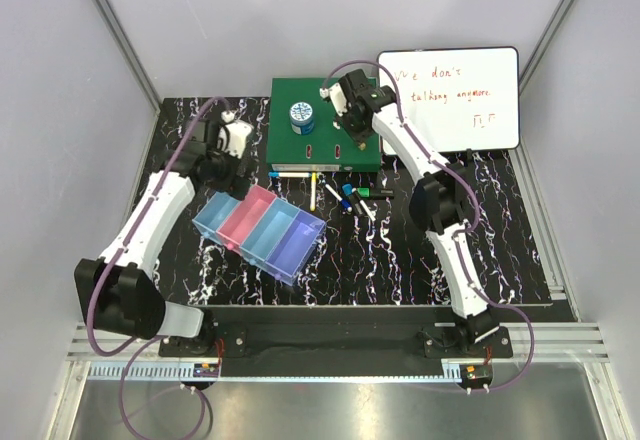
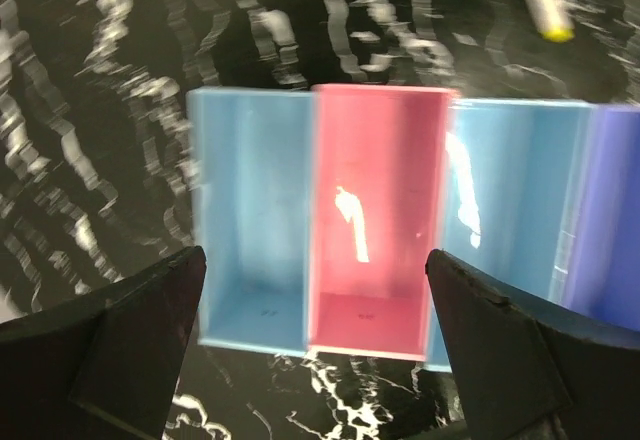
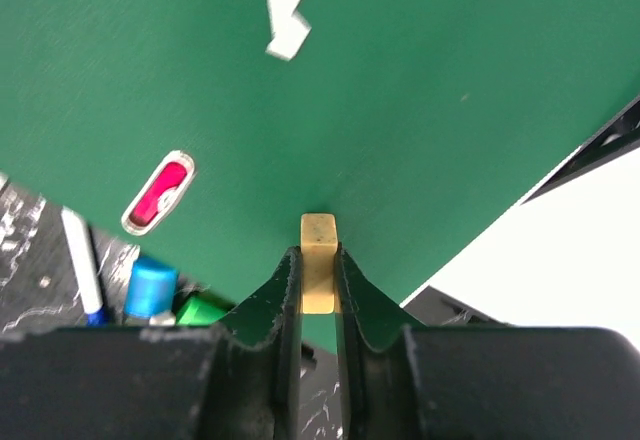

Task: Sort the stationery into containers
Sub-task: Pick up the stationery from the corner of the board, then place the stationery at the center of the board.

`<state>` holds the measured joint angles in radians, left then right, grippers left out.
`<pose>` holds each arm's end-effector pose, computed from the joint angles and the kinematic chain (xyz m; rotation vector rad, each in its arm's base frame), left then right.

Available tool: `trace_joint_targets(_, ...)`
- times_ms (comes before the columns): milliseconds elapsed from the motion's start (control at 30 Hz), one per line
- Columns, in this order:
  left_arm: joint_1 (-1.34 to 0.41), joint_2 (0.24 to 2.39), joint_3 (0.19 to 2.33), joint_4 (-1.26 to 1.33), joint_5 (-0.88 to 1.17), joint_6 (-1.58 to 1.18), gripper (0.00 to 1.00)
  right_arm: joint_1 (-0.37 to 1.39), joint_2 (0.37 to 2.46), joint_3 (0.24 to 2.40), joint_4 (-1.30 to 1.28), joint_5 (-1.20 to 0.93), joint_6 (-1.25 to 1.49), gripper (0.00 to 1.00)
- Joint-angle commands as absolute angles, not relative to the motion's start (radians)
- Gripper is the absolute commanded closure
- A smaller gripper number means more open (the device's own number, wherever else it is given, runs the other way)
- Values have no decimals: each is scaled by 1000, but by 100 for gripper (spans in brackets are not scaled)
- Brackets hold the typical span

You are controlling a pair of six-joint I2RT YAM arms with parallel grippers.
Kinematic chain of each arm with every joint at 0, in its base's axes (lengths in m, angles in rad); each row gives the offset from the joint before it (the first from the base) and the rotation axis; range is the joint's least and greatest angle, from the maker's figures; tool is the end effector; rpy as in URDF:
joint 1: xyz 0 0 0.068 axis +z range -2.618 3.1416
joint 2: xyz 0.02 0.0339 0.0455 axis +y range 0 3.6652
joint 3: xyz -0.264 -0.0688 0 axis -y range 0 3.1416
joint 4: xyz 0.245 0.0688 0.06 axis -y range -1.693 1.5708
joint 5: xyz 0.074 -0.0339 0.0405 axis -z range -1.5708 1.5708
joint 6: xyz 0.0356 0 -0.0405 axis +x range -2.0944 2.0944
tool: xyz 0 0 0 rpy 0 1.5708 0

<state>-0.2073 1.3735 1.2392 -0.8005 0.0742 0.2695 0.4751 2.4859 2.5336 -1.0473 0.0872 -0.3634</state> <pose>0.2775 -0.0611 0.3109 0.6208 2.4250 -0.0672 0.4730 0.2398 0.2540 -1.0145 2.3570 -0.0697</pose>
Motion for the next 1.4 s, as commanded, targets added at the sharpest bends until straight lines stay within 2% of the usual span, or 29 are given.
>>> trace_joint_targets(0, -104, 1345, 1223, -704, -24, 222, 1, 517, 2308, 2470, -1057, 57, -402, 100)
trace_joint_targets(300, -23, 1364, 1209, -673, -15, 218, 1, 603, 2106, 2333, -1158, -81, -485, 100)
trace_joint_targets(600, -12, 1345, 1292, -673, -40, 238, 1, 738, 2025, 2151, -1207, -166, -515, 100)
trace_joint_targets(1033, -12, 1289, 1325, -676, -23, 273, 1, 900, 1979, 1889, -1046, -178, -537, 100)
trace_joint_targets(1167, -11, 1281, 1315, -675, -14, 273, 1, 942, 1997, 1867, -1008, -166, -531, 100)
trace_joint_targets(1367, -12, 1275, 1310, -672, -15, 271, 1, 948, 2059, 1947, -994, -144, -549, 100)
